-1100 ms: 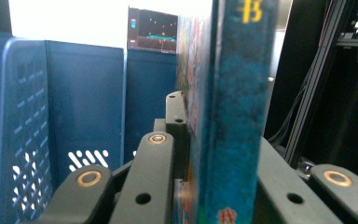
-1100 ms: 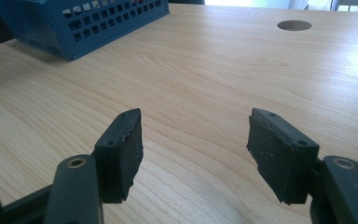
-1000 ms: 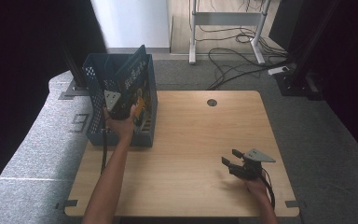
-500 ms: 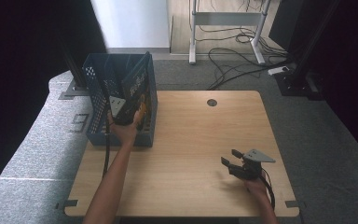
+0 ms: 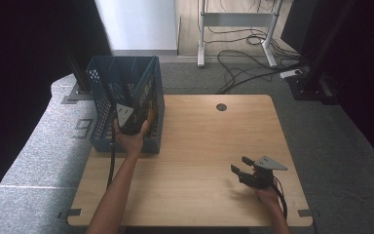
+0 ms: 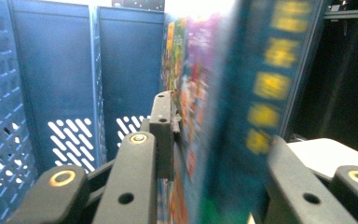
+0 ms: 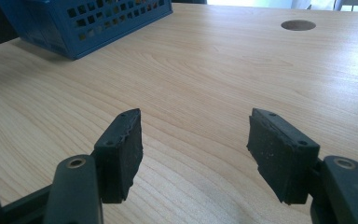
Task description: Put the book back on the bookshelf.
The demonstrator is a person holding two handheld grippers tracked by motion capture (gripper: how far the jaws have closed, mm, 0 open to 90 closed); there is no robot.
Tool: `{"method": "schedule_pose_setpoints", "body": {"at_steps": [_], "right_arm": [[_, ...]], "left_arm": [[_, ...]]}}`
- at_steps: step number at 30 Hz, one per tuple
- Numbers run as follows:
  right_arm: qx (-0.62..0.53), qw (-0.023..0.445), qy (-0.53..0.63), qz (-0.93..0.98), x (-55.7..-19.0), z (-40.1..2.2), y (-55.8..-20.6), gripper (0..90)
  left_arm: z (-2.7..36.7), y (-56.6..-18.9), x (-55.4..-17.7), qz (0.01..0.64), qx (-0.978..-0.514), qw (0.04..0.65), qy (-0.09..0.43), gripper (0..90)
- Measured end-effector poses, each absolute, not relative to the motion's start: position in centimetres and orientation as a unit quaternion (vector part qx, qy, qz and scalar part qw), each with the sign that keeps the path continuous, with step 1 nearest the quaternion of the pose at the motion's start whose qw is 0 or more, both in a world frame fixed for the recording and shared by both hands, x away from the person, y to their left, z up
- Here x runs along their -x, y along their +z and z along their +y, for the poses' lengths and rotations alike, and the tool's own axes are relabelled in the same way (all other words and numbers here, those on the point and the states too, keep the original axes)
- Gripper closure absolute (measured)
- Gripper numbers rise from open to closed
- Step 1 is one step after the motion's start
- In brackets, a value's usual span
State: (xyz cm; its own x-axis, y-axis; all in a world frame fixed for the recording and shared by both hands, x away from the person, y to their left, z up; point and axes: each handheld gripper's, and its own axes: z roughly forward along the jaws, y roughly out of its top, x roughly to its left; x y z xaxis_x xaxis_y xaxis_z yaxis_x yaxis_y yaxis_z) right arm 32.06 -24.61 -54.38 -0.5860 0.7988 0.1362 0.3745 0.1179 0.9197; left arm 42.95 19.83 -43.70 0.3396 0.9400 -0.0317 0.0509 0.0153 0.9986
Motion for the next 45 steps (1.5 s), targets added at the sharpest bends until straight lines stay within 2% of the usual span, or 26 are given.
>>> {"method": "schedule_pose_setpoints", "body": {"at_steps": [3,9,13,22,34,35,36,39,43,45], "right_arm": [[-0.407,0.203,0.522,0.722,-32.0,-24.6,-54.4,34.4],[-0.403,0.201,0.521,0.725,-31.9,-24.3,-54.4,34.5],[-0.398,0.201,0.517,0.73,-32.0,-24.1,-54.5,34.6],[-0.396,0.198,0.514,0.735,-32.0,-24.0,-54.6,34.5],[-0.396,0.197,0.514,0.735,-32.0,-24.1,-54.5,34.5],[-0.396,0.197,0.513,0.735,-32.0,-24.1,-54.5,34.4],[-0.396,0.198,0.513,0.736,-32.0,-24.1,-54.6,34.4],[-0.396,0.197,0.513,0.735,-32.0,-24.1,-54.6,34.4],[-0.396,0.198,0.513,0.736,-32.0,-24.2,-54.6,34.4],[-0.396,0.197,0.513,0.736,-32.0,-24.2,-54.6,34.3]], "left_arm": [[20.3,-44.0,-42.0,0.417,-0.588,0.578,0.383,69.5],[20.5,-44.0,-41.3,0.417,-0.59,0.574,0.386,76.7],[19.8,-43.9,-41.2,0.416,-0.594,0.56,0.401,77.5],[18.2,-43.8,-41.3,0.403,-0.605,0.553,0.406,73.4],[18.6,-43.8,-41.5,0.405,-0.61,0.564,0.381,69.7],[18.6,-43.9,-41.6,0.404,-0.612,0.564,0.379,68.7],[18.6,-44.0,-41.6,0.405,-0.615,0.562,0.378,64.2],[18.7,-44.1,-41.6,0.402,-0.618,0.562,0.375,62.0],[18.8,-44.1,-41.6,0.4,-0.619,0.563,0.375,52.3],[18.9,-44.0,-41.4,0.398,-0.615,0.566,0.378,50.3]]}}
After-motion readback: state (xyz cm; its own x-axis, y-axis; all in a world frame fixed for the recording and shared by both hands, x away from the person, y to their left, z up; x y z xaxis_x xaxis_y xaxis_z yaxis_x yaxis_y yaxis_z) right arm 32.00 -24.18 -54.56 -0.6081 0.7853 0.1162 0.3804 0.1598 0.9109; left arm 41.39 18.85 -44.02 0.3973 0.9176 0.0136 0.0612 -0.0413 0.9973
